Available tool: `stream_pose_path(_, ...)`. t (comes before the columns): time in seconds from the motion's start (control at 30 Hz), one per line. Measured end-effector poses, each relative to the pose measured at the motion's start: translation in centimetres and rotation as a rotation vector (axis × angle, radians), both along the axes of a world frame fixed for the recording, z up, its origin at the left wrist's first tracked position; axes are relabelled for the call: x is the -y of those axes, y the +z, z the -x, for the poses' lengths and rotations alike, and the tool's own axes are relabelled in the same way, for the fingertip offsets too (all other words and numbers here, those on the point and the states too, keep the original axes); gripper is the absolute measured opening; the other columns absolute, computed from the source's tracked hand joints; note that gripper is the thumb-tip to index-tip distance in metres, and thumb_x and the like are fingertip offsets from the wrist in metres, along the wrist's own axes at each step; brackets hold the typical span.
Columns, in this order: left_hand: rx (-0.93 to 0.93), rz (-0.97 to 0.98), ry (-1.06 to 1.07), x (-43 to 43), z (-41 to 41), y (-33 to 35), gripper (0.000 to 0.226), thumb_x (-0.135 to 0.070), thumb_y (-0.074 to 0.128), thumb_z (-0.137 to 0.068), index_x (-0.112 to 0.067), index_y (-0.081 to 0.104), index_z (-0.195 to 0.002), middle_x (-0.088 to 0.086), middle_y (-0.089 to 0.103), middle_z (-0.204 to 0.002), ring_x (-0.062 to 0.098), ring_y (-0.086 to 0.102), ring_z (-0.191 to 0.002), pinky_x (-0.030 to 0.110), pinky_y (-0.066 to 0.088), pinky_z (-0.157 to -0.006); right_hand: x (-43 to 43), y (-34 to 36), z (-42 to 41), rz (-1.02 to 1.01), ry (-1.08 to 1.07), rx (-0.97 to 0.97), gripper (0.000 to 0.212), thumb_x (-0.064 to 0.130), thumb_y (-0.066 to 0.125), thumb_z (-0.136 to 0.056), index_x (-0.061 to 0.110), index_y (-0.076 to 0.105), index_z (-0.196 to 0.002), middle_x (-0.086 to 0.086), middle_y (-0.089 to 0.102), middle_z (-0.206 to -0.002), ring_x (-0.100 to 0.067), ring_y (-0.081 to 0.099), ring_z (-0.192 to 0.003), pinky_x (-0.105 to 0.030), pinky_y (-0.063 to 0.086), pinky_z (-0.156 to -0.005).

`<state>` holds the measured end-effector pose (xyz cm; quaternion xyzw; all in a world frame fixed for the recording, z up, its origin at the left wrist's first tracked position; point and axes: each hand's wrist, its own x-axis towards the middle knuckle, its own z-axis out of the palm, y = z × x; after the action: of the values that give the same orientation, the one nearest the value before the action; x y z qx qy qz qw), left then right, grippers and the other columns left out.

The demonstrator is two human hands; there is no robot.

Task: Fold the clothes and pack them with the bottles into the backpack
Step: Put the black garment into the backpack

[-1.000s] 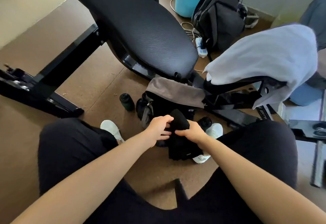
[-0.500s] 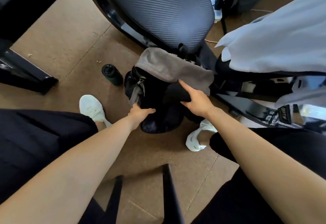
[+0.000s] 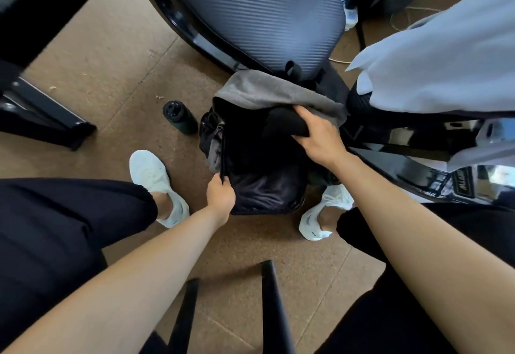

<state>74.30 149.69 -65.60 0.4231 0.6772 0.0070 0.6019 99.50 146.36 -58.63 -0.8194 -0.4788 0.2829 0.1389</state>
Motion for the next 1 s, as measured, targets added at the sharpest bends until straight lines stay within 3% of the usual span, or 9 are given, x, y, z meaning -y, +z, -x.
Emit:
stream_pose_path(0.1,-0.037,-0.135,-0.132,-1.0,0.2,3.1,0.052,-0.027,0.035,-0.112,-0.013,0.026,-0.161,0.004,0.033,-0.164,0.029,0.032,-0.151,0.041,0.033,-0.118,-0.8,0.8,-0.7,0.013,-0.015,0.041,0.064,0.031,0.063,-0.097,0.039,0.034,-0.153,-0.011,0.055,-0.148,-0.042,0.051,-0.132,-0.055,0.047,-0.103)
stream_pose_path(0.23,-0.069,-0.196,-0.329,-3.2,1.6,5.8,0.064,-0.050,0.048,-0.104,-0.011,0.038,-0.154,0.010,0.046,-0.155,0.034,0.046,-0.139,0.050,0.043,-0.112,-1.2,1.5,-0.9,0.031,-0.050,0.026,0.057,0.033,0.060,-0.098,0.039,0.037,-0.150,-0.012,0.057,-0.144,-0.043,0.054,-0.128,-0.054,0.049,-0.099)
stream_pose_path(0.33,-0.083,-0.195,-0.460,-3.7,3.3,6.6,0.066,-0.044,0.061,-0.099,-0.016,0.039,-0.154,0.005,0.049,-0.153,0.030,0.049,-0.138,0.051,0.046,-0.110,-1.2,2.2,-0.1,0.040,-0.022,0.051,0.052,0.034,0.060,-0.097,0.035,0.043,-0.146,-0.010,0.060,-0.140,-0.040,0.056,-0.126,-0.050,0.049,-0.096)
stream_pose_path(0.6,-0.097,-0.178,-0.471,-1.8,4.5,6.5,0.084,-0.032,0.077,-0.090,-0.013,0.032,-0.158,0.002,0.042,-0.158,0.028,0.041,-0.145,0.043,0.039,-0.116,1.0,0.2,7.7,-0.015,0.645,0.441,0.072,0.027,0.076,-0.079,0.018,0.048,-0.145,-0.008,0.066,-0.119,-0.033,0.065,-0.103,-0.044,0.051,-0.081)
stream_pose_path(0.7,-0.084,-0.129,-0.423,-1.7,5.3,6.1,0.082,-0.032,0.077,-0.089,-0.015,0.034,-0.157,0.003,0.043,-0.158,0.028,0.042,-0.145,0.046,0.040,-0.117,0.7,-1.6,9.5,0.014,0.697,0.548,0.071,0.026,0.077,-0.078,0.014,0.051,-0.143,-0.011,0.067,-0.116,-0.034,0.065,-0.097,-0.045,0.050,-0.079)
stream_pose_path(0.8,-0.068,-0.087,-0.368,-1.5,6.0,5.7,0.079,-0.031,0.077,-0.088,-0.016,0.037,-0.154,0.003,0.048,-0.155,0.028,0.044,-0.142,0.048,0.041,-0.116,0.2,-3.3,10.2,0.019,0.617,0.643,0.065,0.021,0.073,-0.081,0.013,0.051,-0.142,-0.013,0.067,-0.113,-0.036,0.064,-0.095,-0.048,0.050,-0.078)
stream_pose_path(0.9,-0.021,-0.049,-0.312,-1.3,6.1,5.7,0.077,-0.026,0.075,-0.090,-0.016,0.036,-0.155,0.003,0.046,-0.155,0.028,0.043,-0.143,0.048,0.039,-0.117,-0.7,-4.1,11.1,0.123,0.502,0.650,0.063,0.019,0.065,-0.087,0.014,0.045,-0.146,-0.016,0.064,-0.121,-0.039,0.062,-0.102,-0.051,0.050,-0.082)
stream_pose_path(1.0,-0.019,-0.038,-0.299,-1.4,6.0,5.7,0.072,-0.022,0.073,-0.092,-0.014,0.037,-0.154,0.004,0.047,-0.154,0.028,0.043,-0.143,0.043,0.040,-0.116,-1.6,-6.6,11.8,0.437,0.443,0.387,0.079,0.038,0.059,-0.095,0.027,0.017,-0.162,-0.013,0.034,-0.161,-0.042,0.038,-0.141,-0.058,0.037,-0.108)
